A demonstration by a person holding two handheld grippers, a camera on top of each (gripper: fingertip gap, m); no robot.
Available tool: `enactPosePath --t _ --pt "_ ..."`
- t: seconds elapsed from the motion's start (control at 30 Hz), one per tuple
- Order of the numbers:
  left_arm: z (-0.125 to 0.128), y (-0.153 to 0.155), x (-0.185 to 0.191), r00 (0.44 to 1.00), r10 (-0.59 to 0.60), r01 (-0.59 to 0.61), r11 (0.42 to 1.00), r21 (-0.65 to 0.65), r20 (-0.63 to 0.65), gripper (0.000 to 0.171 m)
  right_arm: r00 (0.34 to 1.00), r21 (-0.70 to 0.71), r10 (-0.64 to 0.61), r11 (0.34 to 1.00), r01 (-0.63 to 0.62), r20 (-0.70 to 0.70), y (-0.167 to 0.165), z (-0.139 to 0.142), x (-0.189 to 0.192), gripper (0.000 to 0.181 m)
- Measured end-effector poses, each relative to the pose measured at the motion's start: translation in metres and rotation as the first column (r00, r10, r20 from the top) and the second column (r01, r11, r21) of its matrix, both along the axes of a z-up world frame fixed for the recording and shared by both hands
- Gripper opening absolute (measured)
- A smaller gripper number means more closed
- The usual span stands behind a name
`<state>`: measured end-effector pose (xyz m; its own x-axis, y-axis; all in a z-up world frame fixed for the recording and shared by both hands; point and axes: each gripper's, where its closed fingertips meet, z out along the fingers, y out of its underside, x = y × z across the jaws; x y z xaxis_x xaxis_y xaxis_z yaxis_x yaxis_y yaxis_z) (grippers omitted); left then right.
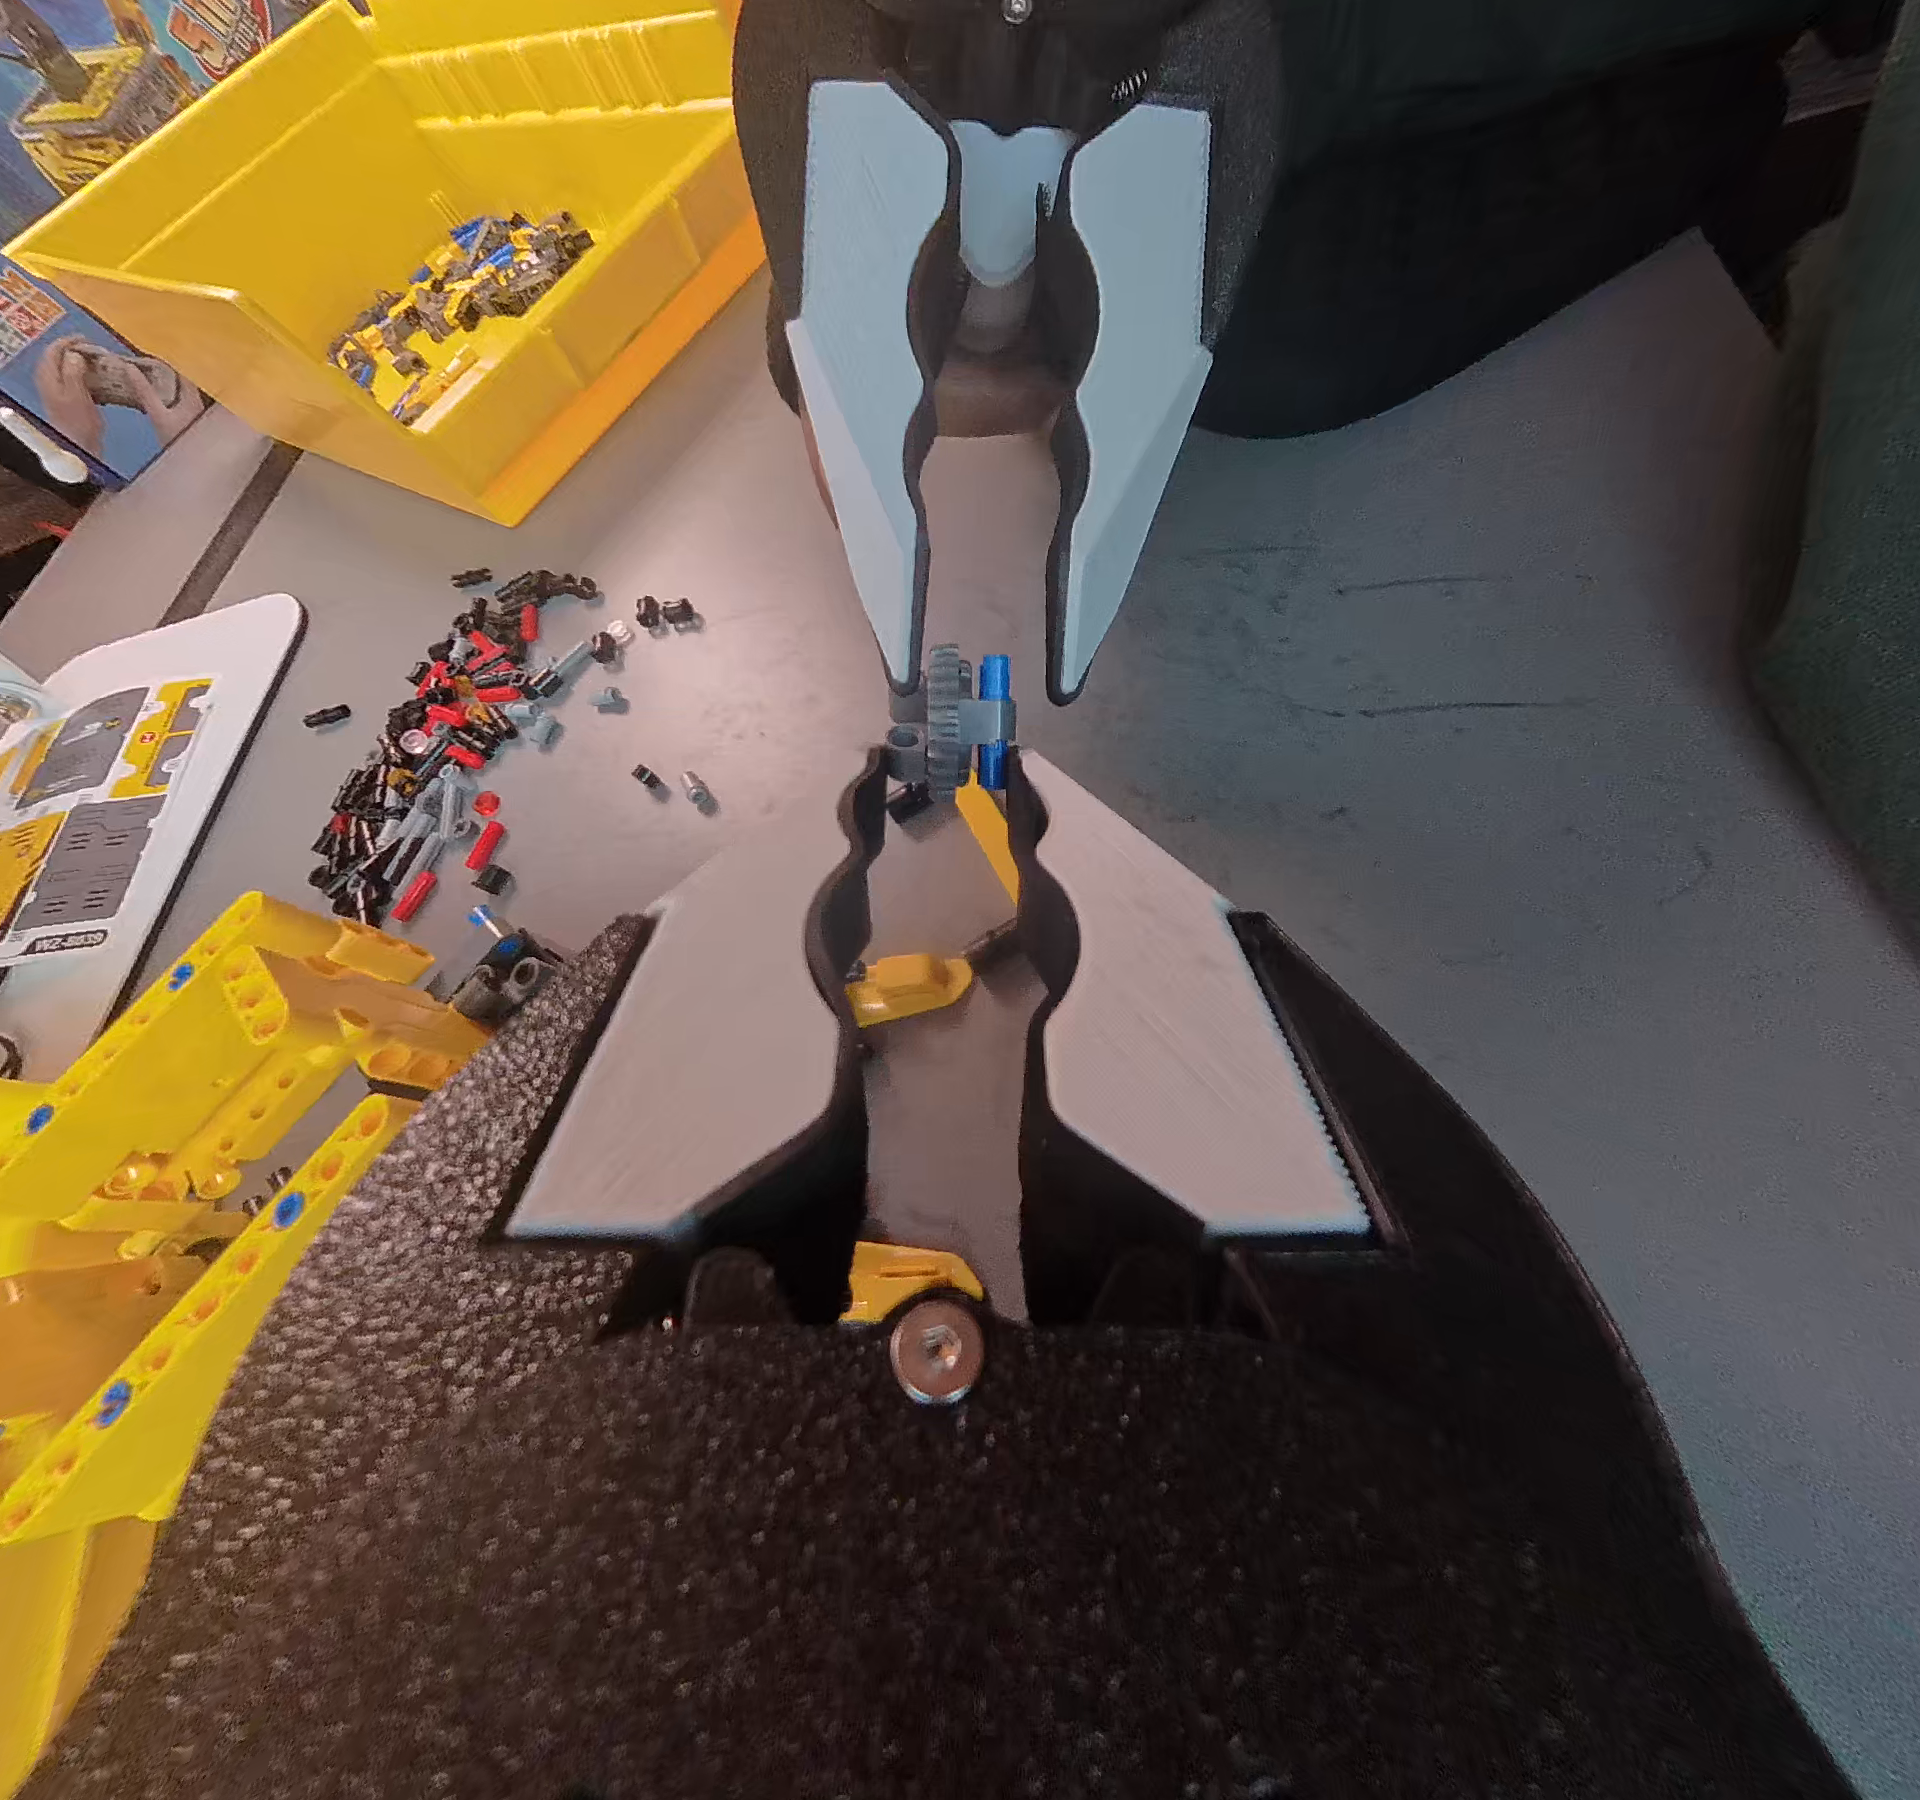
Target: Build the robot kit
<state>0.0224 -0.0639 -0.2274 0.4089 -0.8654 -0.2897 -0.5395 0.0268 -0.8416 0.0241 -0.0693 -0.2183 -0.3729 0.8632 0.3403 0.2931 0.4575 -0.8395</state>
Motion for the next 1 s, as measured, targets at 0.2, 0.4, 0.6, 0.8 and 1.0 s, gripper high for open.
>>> enactPosePath --t 0.2,0.4,0.6,0.8,1.0 --pt "0.007 0.0 0.001 1.0 -0.001 0.001 0.999 0.037 0.018 0.022 0.999 -0.024 -0.03 0.999 0.029 -0.036 0.008 0.009 0.001 0.034" --pt "0.007 -0.003 0.005 1.0 -0.015 0.015 0.998 0.058 0.008 0.022 0.999 0.014 -0.031 0.999 0.031 -0.032 0.004 0.004 -0.003 0.022" --pt "-0.007 0.001 -0.002 0.999 0.006 -0.006 1.0 -0.006 -0.035 0.024 0.998 0.043 -0.05 0.998 0.051 -0.031 0.01 0.002 -0.003 0.02" --pt "-0.027 -0.008 -0.007 0.995 -0.023 0.008 0.989 -0.147 -0.098 0.022 0.997 0.122 -0.079 0.99 0.076 0.022 0.021 -0.011 0.001 0.02" --pt "-0.046 -0.015 -0.007 0.983 -0.05 0.01 0.975 -0.223 -0.176 0.024 0.995 0.149 -0.068 0.987 0.055 0.077 0.02 -0.021 0.005 0.02"
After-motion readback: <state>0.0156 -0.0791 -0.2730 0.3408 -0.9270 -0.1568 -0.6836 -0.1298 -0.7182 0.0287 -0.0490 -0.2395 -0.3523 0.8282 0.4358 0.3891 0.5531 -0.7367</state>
